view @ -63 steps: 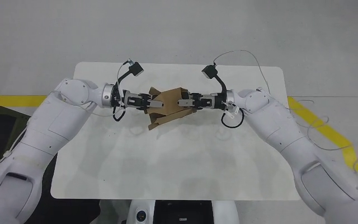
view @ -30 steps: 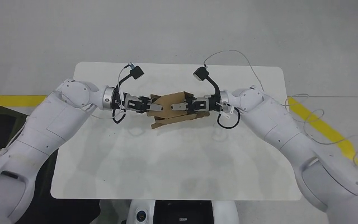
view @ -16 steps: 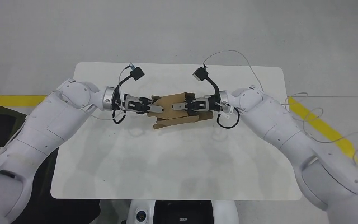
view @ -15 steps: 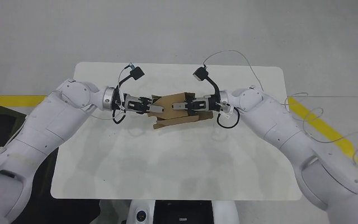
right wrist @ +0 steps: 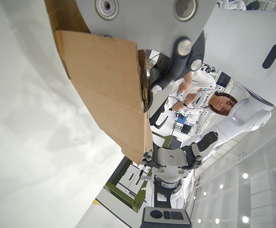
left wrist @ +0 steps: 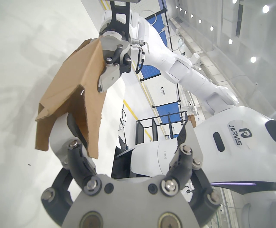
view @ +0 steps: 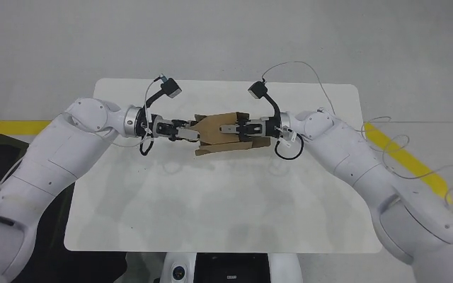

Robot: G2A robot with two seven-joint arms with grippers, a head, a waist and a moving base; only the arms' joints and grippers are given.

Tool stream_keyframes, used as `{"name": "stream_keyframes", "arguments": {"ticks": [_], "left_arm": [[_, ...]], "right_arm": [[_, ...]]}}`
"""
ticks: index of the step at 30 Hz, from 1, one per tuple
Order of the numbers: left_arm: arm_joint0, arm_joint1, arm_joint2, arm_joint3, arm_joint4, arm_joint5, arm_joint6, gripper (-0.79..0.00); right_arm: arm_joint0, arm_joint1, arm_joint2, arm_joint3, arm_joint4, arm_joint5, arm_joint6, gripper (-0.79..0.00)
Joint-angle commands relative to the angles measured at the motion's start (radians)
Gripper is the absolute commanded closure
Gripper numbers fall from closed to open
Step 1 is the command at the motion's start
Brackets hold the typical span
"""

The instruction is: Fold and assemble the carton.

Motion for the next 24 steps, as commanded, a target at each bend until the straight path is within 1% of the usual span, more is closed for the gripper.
{"name": "stream_keyframes", "arguments": {"ticks": [1,6,12,15,24], "left_arm": [[0.008,0.004,-0.018,-0.008,-0.035,0.028,-0.028,-0.785],[0.030,0.009,-0.067,-0.027,-0.081,0.077,-0.076,-0.785],[0.064,0.007,-0.119,-0.061,-0.090,0.095,-0.095,-0.785],[0.083,0.002,-0.139,-0.073,-0.072,0.094,-0.094,-0.785],[0.107,-0.019,-0.170,-0.071,-0.039,0.093,-0.092,-0.785]], "right_arm": [[0.000,-0.003,0.000,0.011,-0.002,-0.007,-0.007,0.000],[0.001,-0.013,0.000,0.032,-0.007,-0.018,-0.018,0.000],[0.002,-0.024,-0.001,0.045,-0.017,-0.028,-0.028,0.000],[0.005,-0.030,-0.004,0.047,-0.033,-0.038,-0.039,0.000],[0.008,-0.054,-0.013,0.027,-0.043,-0.051,-0.051,0.000]]}}
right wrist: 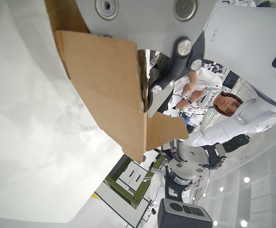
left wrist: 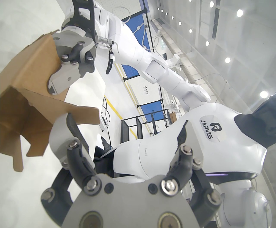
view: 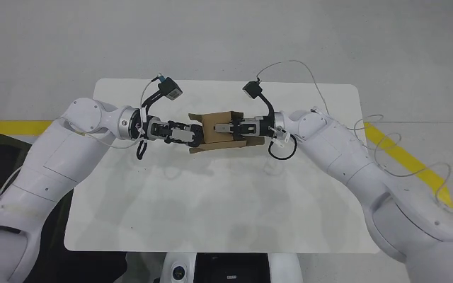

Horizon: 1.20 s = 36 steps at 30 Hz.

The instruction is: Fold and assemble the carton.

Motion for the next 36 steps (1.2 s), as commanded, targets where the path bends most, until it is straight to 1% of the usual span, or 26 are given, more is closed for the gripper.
{"name": "stream_keyframes", "arguments": {"ticks": [1,12,19,24,27,29,34,36], "left_arm": [[0.003,-0.005,-0.004,0.002,0.006,-0.003,0.003,-0.785],[0.017,-0.026,-0.023,0.009,0.042,-0.014,0.014,-0.785],[0.023,-0.030,-0.053,0.022,0.041,-0.011,0.011,-0.785],[0.029,-0.031,-0.073,0.046,0.045,-0.011,0.011,-0.785],[0.031,-0.033,-0.080,0.061,0.053,-0.009,0.010,-0.785],[0.030,-0.036,-0.082,0.075,0.061,-0.011,0.011,-0.785],[0.022,-0.042,-0.092,0.125,0.074,-0.033,0.033,-0.785],[0.020,-0.043,-0.094,0.131,0.073,-0.035,0.035,-0.785]], "right_arm": [[0.000,-0.005,-0.001,-0.005,0.001,0.000,0.000,0.000],[0.001,-0.034,0.000,-0.001,-0.011,-0.002,-0.002,0.000],[-0.004,-0.057,0.004,0.055,-0.021,-0.020,-0.020,0.000],[-0.009,-0.064,0.013,0.094,-0.020,-0.035,-0.035,0.000],[-0.015,-0.056,0.022,0.102,-0.024,-0.045,-0.045,0.000],[-0.017,-0.039,0.031,0.095,-0.023,-0.048,-0.048,0.000],[-0.033,0.006,0.043,0.027,-0.018,-0.027,-0.027,0.000],[-0.034,0.011,0.044,0.020,-0.018,-0.024,-0.024,0.000]]}}
